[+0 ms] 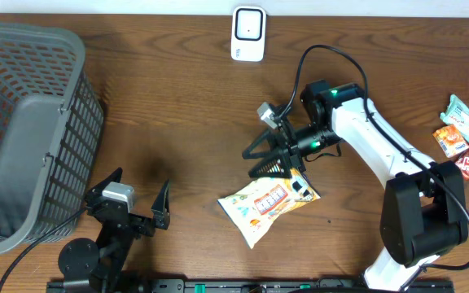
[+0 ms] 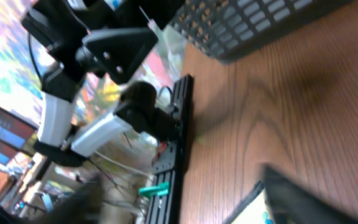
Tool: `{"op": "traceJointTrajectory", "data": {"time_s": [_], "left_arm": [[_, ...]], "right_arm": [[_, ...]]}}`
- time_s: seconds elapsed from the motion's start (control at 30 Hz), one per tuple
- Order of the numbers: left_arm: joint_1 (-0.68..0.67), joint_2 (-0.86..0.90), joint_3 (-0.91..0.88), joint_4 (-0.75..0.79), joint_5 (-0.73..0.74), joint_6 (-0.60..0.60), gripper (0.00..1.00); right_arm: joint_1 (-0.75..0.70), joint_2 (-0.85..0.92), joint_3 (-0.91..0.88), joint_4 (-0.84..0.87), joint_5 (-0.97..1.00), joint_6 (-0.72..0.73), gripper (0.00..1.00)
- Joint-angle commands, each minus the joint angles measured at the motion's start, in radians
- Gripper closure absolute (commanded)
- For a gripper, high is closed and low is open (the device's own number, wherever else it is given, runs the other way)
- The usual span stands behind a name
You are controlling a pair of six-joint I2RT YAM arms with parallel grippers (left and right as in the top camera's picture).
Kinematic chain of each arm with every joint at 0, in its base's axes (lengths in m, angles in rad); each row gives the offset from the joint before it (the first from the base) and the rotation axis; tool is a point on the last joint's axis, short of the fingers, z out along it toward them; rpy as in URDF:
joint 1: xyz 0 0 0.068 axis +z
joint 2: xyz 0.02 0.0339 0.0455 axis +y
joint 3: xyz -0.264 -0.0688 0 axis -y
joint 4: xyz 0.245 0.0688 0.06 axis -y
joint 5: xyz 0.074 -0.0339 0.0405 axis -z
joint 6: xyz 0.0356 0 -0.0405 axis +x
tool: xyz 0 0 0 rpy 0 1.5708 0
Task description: Scan the item barcode
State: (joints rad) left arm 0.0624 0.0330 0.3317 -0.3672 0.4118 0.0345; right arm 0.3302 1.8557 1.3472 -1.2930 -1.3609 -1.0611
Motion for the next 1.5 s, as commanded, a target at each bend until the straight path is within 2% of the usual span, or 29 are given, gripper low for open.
{"op": "traceJointTrajectory", "data": {"time_s": [0.0, 0.23, 0.47, 0.53, 0.6, 0.67, 0.7, 0.73, 0.83, 0.93, 1.03, 1.07, 1.1, 1.23, 1.33, 1.47], "left_arm": [[-0.004, -0.002, 0.006, 0.001, -0.005, 0.014, 0.02], [-0.004, -0.002, 0.006, 0.001, -0.006, 0.014, 0.02], [-0.004, -0.002, 0.006, 0.001, -0.005, 0.014, 0.02], [-0.004, -0.002, 0.006, 0.001, -0.005, 0.014, 0.02], [-0.004, -0.002, 0.006, 0.001, -0.006, 0.014, 0.02], [-0.004, -0.002, 0.006, 0.001, -0.006, 0.014, 0.02], [-0.004, -0.002, 0.006, 0.001, -0.006, 0.014, 0.02], [-0.004, -0.002, 0.006, 0.001, -0.006, 0.014, 0.02], [-0.004, -0.002, 0.006, 0.001, -0.005, 0.014, 0.02], [-0.004, -0.002, 0.006, 0.001, -0.005, 0.014, 0.02], [-0.004, -0.002, 0.006, 0.001, -0.005, 0.014, 0.02], [-0.004, -0.002, 0.006, 0.001, -0.005, 0.014, 0.02], [-0.004, -0.002, 0.006, 0.001, -0.005, 0.014, 0.02], [-0.004, -0.002, 0.006, 0.001, -0.006, 0.014, 0.02], [-0.004, -0.002, 0.006, 0.001, -0.005, 0.014, 0.02], [-0.004, -0.002, 0.006, 0.001, -0.005, 0.014, 0.02]], "right_arm": [[0.027, -0.026, 0.013, -0.002, 0.076, -0.014, 0.01], [0.018, -0.157, 0.105, -0.074, 0.310, 0.112, 0.01], [0.025, -0.467, 0.134, -0.048, 0.711, 0.511, 0.01], [0.040, -0.560, 0.127, -0.029, 0.898, 0.727, 0.01], [0.055, -0.633, 0.117, -0.002, 1.123, 1.014, 0.01], [0.070, -0.693, 0.097, -0.031, 1.390, 1.481, 0.01], [0.078, -0.715, 0.084, -0.054, 1.454, 1.650, 0.01], [0.091, -0.742, 0.058, -0.073, 1.487, 1.849, 0.01], [0.116, -0.787, -0.028, -0.072, 1.419, 2.185, 0.01], [0.145, -0.798, -0.150, -0.006, 1.365, 2.397, 0.01], [0.179, -0.774, -0.303, 0.134, 1.360, 2.512, 0.01], [0.190, -0.761, -0.351, 0.195, 1.344, 2.531, 0.04], [0.205, -0.742, -0.412, 0.286, 1.311, 2.535, 0.11], [0.253, -0.655, -0.562, 0.558, 1.208, 2.534, 0.14], [0.282, -0.580, -0.610, 0.649, 1.193, 2.534, 0.19], [0.307, -0.488, -0.615, 0.651, 1.201, 2.534, 0.20]]}}
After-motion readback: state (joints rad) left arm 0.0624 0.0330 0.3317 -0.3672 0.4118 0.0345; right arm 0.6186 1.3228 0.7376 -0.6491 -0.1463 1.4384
